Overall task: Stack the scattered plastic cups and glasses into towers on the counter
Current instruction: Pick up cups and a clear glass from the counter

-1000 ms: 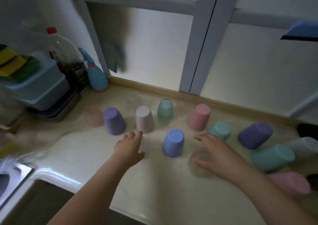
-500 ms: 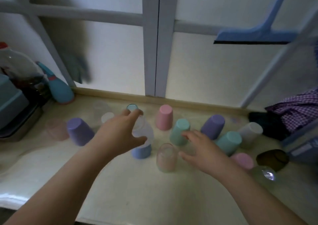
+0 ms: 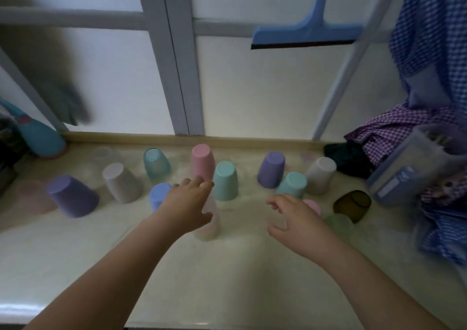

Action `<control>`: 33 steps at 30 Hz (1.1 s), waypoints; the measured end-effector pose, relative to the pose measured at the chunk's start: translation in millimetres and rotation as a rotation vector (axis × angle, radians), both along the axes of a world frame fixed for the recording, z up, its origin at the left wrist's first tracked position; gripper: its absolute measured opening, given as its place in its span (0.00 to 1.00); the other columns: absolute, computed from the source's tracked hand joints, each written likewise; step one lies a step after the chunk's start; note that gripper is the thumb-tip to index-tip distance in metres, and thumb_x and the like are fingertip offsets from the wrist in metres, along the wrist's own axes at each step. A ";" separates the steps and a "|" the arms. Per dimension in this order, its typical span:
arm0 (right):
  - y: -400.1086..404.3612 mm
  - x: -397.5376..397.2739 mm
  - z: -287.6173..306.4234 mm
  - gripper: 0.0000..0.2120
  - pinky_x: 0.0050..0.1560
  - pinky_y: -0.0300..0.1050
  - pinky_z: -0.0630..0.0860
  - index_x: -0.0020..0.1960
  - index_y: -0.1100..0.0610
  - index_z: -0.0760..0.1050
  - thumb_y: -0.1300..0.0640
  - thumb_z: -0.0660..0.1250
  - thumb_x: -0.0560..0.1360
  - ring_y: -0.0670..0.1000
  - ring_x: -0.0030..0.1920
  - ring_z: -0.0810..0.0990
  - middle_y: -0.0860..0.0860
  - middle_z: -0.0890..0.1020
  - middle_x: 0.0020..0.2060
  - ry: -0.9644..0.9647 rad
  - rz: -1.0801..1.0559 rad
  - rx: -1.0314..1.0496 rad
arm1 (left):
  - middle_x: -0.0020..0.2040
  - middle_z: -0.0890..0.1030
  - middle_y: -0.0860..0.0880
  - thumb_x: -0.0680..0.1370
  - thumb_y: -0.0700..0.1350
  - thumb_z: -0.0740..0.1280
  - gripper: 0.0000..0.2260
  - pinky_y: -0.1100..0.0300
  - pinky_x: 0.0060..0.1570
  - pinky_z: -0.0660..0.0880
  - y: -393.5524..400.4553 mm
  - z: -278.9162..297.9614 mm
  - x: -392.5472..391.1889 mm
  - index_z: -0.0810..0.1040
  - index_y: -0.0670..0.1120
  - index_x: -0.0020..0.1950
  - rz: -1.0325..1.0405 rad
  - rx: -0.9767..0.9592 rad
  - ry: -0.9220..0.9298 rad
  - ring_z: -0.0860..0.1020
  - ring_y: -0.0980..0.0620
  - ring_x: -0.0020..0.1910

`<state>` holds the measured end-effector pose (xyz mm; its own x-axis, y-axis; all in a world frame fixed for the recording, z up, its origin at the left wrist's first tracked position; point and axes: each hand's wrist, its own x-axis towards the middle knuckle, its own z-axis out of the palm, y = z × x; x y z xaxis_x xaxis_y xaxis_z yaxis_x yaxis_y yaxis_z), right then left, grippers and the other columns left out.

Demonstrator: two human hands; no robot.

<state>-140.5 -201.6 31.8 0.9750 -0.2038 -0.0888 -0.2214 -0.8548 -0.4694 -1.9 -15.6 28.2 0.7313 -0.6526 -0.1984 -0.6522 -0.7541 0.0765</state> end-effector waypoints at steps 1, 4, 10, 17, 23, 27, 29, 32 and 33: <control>-7.4 -4.7 1.6 0.22 0.54 0.40 0.66 0.64 0.51 0.68 0.50 0.66 0.71 0.47 0.59 0.72 0.47 0.74 0.59 -0.004 -0.022 -0.004 | 0.67 0.69 0.46 0.72 0.55 0.65 0.30 0.50 0.59 0.70 -7.1 5.3 -4.2 0.58 0.49 0.70 -0.039 -0.029 -0.062 0.70 0.43 0.62; -34.9 -22.0 5.2 0.21 0.54 0.42 0.67 0.63 0.54 0.69 0.54 0.66 0.71 0.51 0.59 0.72 0.51 0.73 0.59 0.000 -0.108 0.011 | 0.66 0.71 0.47 0.73 0.55 0.63 0.27 0.52 0.57 0.69 -38.2 24.1 -20.7 0.61 0.50 0.69 -0.138 -0.192 -0.142 0.72 0.45 0.61; -98.6 -64.0 -12.4 0.25 0.61 0.49 0.71 0.66 0.55 0.65 0.51 0.66 0.72 0.56 0.62 0.71 0.54 0.70 0.63 0.092 -0.341 -0.104 | 0.60 0.74 0.47 0.75 0.54 0.60 0.20 0.54 0.51 0.71 -90.3 15.4 -51.1 0.65 0.48 0.65 -0.263 -0.203 -0.084 0.73 0.46 0.58; -122.0 -61.9 -63.0 0.35 0.63 0.51 0.70 0.72 0.55 0.56 0.53 0.68 0.71 0.60 0.63 0.70 0.58 0.65 0.67 0.283 -0.335 -0.024 | 0.59 0.76 0.47 0.75 0.54 0.60 0.20 0.53 0.53 0.73 -85.7 -16.2 -69.5 0.67 0.48 0.65 -0.237 -0.146 0.007 0.75 0.45 0.57; -122.5 -54.7 -70.3 0.32 0.59 0.48 0.72 0.72 0.55 0.57 0.57 0.67 0.72 0.60 0.60 0.73 0.59 0.66 0.66 0.287 -0.353 -0.014 | 0.58 0.76 0.48 0.74 0.54 0.61 0.20 0.54 0.52 0.74 -65.5 -13.6 -67.7 0.68 0.49 0.65 -0.154 -0.194 -0.013 0.76 0.46 0.56; -126.2 -56.0 -24.9 0.26 0.55 0.48 0.73 0.65 0.56 0.64 0.55 0.68 0.70 0.59 0.57 0.74 0.58 0.70 0.61 0.218 -0.368 -0.116 | 0.59 0.76 0.49 0.75 0.54 0.60 0.21 0.56 0.52 0.72 -59.0 3.4 -61.5 0.67 0.49 0.66 -0.127 -0.230 -0.082 0.75 0.47 0.57; -123.1 -51.4 12.2 0.27 0.55 0.50 0.74 0.65 0.54 0.64 0.53 0.69 0.69 0.57 0.58 0.74 0.57 0.70 0.61 0.125 -0.351 -0.165 | 0.59 0.76 0.48 0.75 0.54 0.61 0.21 0.55 0.51 0.72 -56.9 17.1 -57.6 0.67 0.49 0.66 -0.113 -0.258 -0.124 0.75 0.47 0.57; -100.1 -33.3 63.3 0.31 0.54 0.49 0.73 0.67 0.49 0.62 0.52 0.70 0.67 0.55 0.58 0.73 0.53 0.70 0.62 -0.011 -0.258 -0.115 | 0.59 0.76 0.47 0.75 0.53 0.62 0.20 0.54 0.51 0.72 -49.2 34.7 -48.7 0.68 0.48 0.65 -0.077 -0.281 -0.180 0.75 0.46 0.55; -87.8 -24.4 74.5 0.31 0.55 0.49 0.73 0.66 0.49 0.63 0.52 0.71 0.67 0.54 0.58 0.73 0.52 0.71 0.62 -0.052 -0.213 -0.088 | 0.58 0.76 0.47 0.75 0.53 0.61 0.19 0.55 0.50 0.71 -44.1 38.5 -44.9 0.69 0.48 0.63 -0.066 -0.274 -0.205 0.75 0.46 0.54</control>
